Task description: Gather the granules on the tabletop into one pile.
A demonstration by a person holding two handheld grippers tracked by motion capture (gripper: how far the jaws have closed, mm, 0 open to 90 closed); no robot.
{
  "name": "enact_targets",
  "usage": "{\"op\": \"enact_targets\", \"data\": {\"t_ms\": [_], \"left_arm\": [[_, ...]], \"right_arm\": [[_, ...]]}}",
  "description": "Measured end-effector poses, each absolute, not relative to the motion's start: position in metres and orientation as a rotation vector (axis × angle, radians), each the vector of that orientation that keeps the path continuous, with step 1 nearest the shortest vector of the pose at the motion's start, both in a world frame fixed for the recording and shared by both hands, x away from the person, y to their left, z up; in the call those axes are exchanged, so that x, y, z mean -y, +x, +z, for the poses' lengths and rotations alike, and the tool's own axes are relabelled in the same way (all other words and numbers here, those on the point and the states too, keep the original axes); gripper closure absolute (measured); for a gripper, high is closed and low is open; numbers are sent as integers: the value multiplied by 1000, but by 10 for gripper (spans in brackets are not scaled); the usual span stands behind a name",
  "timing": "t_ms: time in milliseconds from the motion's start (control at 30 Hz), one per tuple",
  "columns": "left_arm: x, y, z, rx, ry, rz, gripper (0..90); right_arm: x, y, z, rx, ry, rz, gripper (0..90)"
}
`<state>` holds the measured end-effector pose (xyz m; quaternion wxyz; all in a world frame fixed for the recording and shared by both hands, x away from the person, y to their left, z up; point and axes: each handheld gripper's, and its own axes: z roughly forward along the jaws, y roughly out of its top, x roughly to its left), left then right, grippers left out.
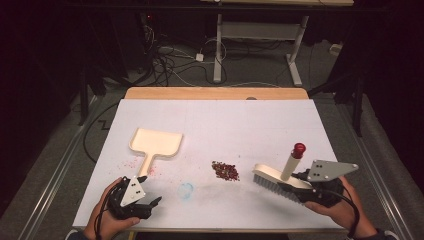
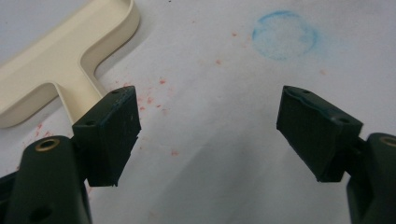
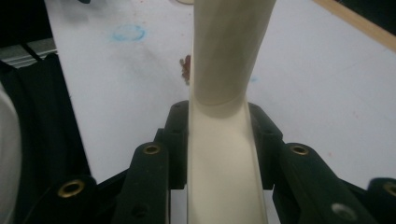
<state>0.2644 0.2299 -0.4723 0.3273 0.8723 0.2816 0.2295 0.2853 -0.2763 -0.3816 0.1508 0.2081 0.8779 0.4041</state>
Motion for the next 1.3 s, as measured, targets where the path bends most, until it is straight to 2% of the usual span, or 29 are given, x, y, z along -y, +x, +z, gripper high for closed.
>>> {"op": "enact_targets", "data": {"t_ms": [267,600,800,1033,1067,1167,1300], "left_arm": [[-229,265,-472,-736,2284,595,208],[-230,266,-474,-738,2291,586,208],[-228,267,-475,-736,2300,581,208],[-228,266,-477,-742,2315,559,208],[-228,266,-477,-743,2316,557,208],[-227,266,-477,-738,2319,552,219],[-227,266,-477,-736,2320,553,219]], "right_arm": [[290,286,-390,-2675,601,1111,675],[296,330,-404,-2699,694,1036,652],[301,362,-406,-2690,774,996,557],[302,401,-424,-2712,920,847,459],[303,405,-426,-2696,942,833,507],[309,418,-430,-2663,1040,802,501],[312,426,-433,-2517,1167,805,583]]}}
